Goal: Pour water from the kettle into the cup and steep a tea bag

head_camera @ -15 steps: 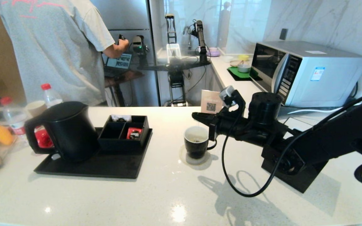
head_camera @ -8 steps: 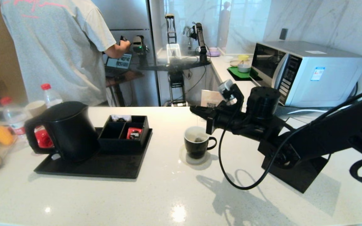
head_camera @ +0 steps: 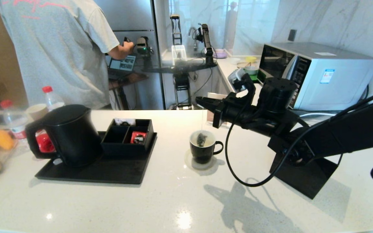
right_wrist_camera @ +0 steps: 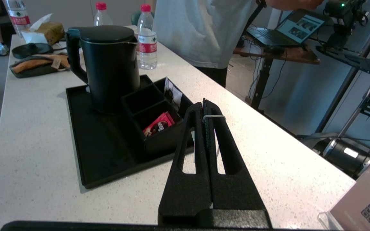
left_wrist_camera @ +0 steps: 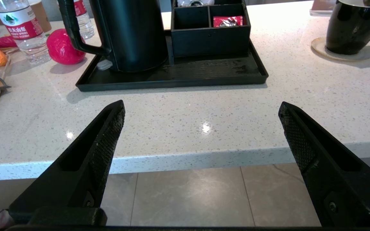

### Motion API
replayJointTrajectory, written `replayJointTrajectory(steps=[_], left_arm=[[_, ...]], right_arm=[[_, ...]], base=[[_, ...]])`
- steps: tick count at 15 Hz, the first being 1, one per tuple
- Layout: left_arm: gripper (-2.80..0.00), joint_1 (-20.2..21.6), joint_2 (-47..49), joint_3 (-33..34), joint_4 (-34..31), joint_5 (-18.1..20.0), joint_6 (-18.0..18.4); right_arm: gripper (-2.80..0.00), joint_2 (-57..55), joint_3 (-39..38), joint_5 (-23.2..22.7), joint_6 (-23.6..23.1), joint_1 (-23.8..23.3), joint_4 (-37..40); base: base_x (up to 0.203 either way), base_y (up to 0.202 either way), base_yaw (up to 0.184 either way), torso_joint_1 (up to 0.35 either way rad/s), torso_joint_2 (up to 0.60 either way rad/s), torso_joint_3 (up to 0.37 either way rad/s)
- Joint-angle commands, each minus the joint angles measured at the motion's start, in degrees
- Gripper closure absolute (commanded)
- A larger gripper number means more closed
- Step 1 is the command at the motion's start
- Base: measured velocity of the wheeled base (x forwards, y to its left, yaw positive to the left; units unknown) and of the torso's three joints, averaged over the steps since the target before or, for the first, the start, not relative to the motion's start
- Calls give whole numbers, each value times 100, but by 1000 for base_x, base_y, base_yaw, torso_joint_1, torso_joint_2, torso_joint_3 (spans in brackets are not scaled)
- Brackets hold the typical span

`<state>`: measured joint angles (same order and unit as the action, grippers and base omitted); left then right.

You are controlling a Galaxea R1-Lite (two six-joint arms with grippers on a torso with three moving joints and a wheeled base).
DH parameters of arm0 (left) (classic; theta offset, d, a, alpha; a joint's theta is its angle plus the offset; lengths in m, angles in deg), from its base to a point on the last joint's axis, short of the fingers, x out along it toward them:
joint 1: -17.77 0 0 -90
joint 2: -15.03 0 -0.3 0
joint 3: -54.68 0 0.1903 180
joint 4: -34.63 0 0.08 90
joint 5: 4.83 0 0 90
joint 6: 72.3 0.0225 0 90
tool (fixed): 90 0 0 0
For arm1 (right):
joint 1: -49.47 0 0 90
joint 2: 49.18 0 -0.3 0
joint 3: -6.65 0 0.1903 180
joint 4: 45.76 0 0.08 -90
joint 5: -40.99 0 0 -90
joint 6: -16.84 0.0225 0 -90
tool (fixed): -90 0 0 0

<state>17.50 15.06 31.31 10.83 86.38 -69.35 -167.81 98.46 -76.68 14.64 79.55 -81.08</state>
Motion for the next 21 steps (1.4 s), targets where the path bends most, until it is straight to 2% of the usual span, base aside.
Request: replayJointTrajectory(steps=[1,5,7,21], left_arm=[[-280,0,-2,0,-1,2,-5],[-280,0,-2,0,-1,2,-5],[-280,0,-2,0,-1,2,-5],[-280,0,-2,0,-1,11,-5]], right_arm=[[0,2,-333,-19,-21,14,-121],[0,-116,-1265,-27,-52,46,-829],[0,-187,-1400,-28,-53,44,-1009],[0,-20,-100,-19,141,-58,-644]], base=[[0,0,0,0,0,0],[0,0,0,0,0,0],[0,0,0,0,0,0],[0,0,0,0,0,0]])
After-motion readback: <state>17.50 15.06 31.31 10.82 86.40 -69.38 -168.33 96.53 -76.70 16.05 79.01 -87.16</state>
